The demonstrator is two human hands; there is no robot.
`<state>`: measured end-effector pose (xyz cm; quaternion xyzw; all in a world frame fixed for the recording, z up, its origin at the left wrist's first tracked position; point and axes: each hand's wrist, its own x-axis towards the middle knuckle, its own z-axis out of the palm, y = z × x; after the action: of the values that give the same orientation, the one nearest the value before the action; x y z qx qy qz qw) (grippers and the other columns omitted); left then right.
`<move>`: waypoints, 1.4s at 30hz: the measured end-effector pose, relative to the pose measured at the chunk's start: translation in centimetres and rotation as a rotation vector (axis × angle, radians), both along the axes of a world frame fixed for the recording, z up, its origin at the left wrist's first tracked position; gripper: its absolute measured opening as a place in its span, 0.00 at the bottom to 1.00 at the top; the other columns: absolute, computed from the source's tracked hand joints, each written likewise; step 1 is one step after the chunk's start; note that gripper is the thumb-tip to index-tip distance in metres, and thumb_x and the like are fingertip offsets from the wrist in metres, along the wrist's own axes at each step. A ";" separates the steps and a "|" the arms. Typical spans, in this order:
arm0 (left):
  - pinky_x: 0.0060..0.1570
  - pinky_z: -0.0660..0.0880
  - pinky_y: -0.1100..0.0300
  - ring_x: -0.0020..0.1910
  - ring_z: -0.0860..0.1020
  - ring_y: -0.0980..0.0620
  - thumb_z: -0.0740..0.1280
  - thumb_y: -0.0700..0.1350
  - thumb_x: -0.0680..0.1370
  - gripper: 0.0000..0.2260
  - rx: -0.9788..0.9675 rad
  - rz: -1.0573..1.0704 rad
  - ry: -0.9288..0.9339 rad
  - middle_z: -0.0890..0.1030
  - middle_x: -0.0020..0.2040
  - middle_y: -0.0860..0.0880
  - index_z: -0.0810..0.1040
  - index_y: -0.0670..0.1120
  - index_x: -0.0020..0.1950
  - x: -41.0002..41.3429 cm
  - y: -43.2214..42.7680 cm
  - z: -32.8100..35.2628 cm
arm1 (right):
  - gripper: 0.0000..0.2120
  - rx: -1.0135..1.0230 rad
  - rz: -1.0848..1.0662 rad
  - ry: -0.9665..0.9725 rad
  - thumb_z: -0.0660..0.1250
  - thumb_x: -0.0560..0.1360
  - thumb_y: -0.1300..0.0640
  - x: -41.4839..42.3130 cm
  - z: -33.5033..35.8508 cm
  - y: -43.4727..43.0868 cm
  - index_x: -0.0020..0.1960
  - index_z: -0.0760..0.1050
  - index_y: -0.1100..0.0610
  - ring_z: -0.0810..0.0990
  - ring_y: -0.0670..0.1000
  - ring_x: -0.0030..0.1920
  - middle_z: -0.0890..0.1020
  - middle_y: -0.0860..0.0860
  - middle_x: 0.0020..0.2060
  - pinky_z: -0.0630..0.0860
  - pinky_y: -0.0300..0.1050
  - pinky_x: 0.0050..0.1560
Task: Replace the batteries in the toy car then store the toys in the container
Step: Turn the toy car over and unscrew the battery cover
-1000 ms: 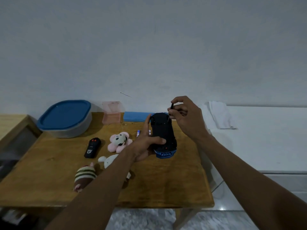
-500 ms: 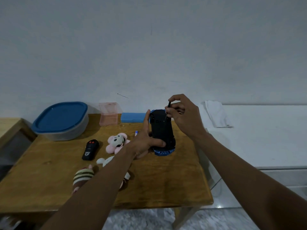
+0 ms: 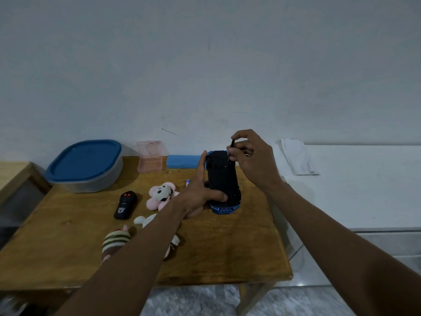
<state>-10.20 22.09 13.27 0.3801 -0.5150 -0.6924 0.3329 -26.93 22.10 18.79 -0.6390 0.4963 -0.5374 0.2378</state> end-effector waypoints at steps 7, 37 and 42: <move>0.49 0.79 0.42 0.50 0.81 0.41 0.66 0.21 0.70 0.55 0.006 0.004 -0.001 0.79 0.56 0.38 0.46 0.71 0.74 0.2 0.3 0.1 | 0.10 -0.013 0.006 0.027 0.68 0.74 0.64 0.1 -0.1 0.2 0.53 0.74 0.55 0.85 0.50 0.41 0.85 0.55 0.39 0.83 0.50 0.45; 0.49 0.80 0.44 0.51 0.81 0.41 0.66 0.22 0.70 0.54 0.019 0.020 -0.023 0.79 0.56 0.38 0.47 0.70 0.74 0.4 0.9 0.6 | 0.08 -0.134 -0.074 0.130 0.70 0.74 0.63 0.6 -0.5 0.1 0.53 0.79 0.57 0.83 0.44 0.41 0.84 0.51 0.46 0.80 0.33 0.44; 0.51 0.79 0.43 0.52 0.81 0.41 0.66 0.21 0.70 0.54 0.026 0.023 -0.017 0.79 0.56 0.38 0.47 0.70 0.75 0.3 1.0 0.5 | 0.10 -0.144 -0.060 0.142 0.69 0.74 0.64 0.7 -0.5 0.1 0.55 0.80 0.58 0.84 0.45 0.45 0.84 0.50 0.47 0.81 0.38 0.47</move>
<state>-9.88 23.06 13.79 0.3961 -0.5046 -0.6919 0.3313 -26.24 22.25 18.28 -0.6758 0.4907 -0.5320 0.1393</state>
